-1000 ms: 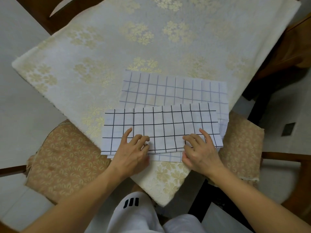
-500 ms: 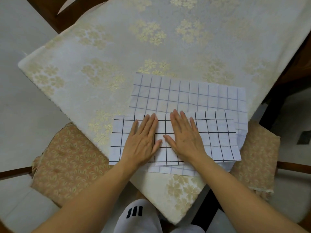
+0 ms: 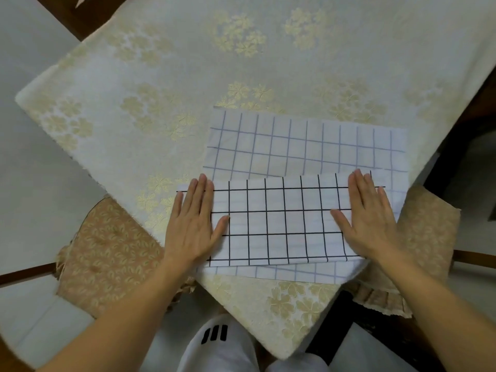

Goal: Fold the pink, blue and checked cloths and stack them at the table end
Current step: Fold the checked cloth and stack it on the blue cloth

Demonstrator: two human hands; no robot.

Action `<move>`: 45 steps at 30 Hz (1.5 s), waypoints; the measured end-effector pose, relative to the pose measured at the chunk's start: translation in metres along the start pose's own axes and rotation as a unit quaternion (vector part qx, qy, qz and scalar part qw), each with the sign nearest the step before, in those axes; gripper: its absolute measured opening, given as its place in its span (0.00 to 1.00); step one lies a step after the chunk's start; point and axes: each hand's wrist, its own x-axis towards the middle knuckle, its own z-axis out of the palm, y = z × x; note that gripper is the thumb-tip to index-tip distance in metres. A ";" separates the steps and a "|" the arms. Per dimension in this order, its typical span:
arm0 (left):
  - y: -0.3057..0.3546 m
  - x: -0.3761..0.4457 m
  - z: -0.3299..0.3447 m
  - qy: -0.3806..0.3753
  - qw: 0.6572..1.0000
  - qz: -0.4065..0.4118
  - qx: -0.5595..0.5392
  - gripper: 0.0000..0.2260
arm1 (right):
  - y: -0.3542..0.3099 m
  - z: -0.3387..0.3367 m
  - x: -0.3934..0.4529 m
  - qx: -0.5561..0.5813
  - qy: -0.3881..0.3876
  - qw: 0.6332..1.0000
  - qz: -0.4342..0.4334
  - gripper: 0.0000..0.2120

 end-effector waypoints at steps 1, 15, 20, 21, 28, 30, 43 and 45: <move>0.000 0.000 0.000 -0.003 1.000 0.000 0.003 0.34 | 0.000 0.000 0.000 -0.003 -0.004 1.000 -0.001 0.39; 0.084 0.006 -0.002 -0.043 0.995 0.086 0.002 0.32 | -0.109 -0.005 -0.001 0.029 -0.024 0.995 -0.092 0.38; 0.028 -0.004 0.000 -0.036 0.998 0.040 0.014 0.33 | -0.053 -0.003 -0.009 -0.001 -0.018 0.998 -0.059 0.38; 0.019 -0.006 -0.002 -0.035 0.999 0.027 0.015 0.33 | -0.043 -0.004 -0.011 -0.009 -0.019 0.998 -0.054 0.38; -0.018 -0.021 -0.020 0.001 0.995 -0.098 -0.020 0.33 | -0.057 -0.024 0.006 -0.023 0.034 0.994 -0.099 0.35; -0.032 -0.030 -0.029 0.010 0.989 -0.147 -0.029 0.33 | -0.078 -0.037 0.021 -0.030 0.055 0.985 -0.159 0.33; -0.026 -0.073 -0.056 0.090 0.962 -0.256 -0.032 0.23 | -0.192 -0.065 0.084 -0.045 0.105 0.871 -0.477 0.20; -0.021 -0.077 -0.056 0.106 0.956 -0.271 -0.034 0.19 | -0.205 -0.066 0.091 -0.043 0.105 0.844 -0.523 0.20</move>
